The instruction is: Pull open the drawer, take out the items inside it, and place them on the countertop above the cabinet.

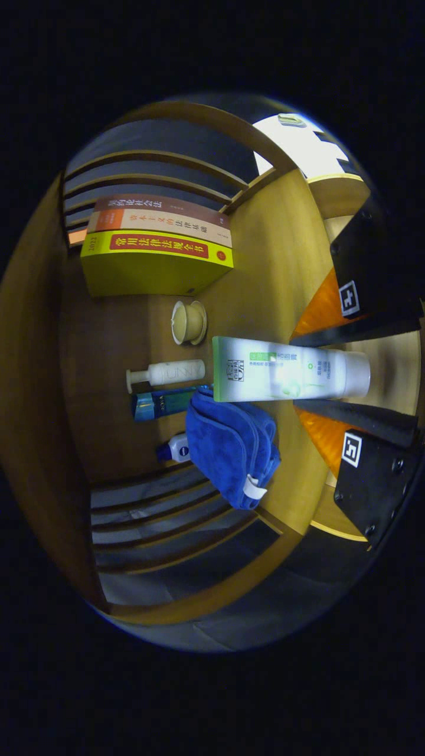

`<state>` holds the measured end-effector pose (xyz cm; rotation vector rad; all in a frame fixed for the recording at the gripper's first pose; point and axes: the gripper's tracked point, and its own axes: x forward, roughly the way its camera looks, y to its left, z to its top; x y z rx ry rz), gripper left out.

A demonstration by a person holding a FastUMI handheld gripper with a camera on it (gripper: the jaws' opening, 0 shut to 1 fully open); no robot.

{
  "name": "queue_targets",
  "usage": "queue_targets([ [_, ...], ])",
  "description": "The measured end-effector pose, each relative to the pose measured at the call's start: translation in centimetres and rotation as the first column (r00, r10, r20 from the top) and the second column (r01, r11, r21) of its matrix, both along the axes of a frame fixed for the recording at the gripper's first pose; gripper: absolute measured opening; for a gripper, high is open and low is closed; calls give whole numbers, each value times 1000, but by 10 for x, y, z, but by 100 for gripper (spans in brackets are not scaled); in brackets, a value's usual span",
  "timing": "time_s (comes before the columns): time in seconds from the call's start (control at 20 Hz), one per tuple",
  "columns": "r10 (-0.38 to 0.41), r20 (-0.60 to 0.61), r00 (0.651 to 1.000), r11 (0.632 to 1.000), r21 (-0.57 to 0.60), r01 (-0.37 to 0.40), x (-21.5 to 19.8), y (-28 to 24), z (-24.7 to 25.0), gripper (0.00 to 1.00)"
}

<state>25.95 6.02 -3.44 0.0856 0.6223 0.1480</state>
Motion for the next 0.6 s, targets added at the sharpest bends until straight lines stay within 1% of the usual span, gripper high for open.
queue_targets([
  [0.1, 1, -12, 1000, 1000, 14, -1, 11, 2, -8, 57],
  [0.25, 2, -31, 1000, 1000, -5, -3, 22, 0, -15, 57],
  [0.35, -8, -59, 998, 1000, 21, 9, 25, 3, -21, 57],
  [0.6, -35, -88, 995, 999, 23, 38, 34, -3, -36, 57],
])
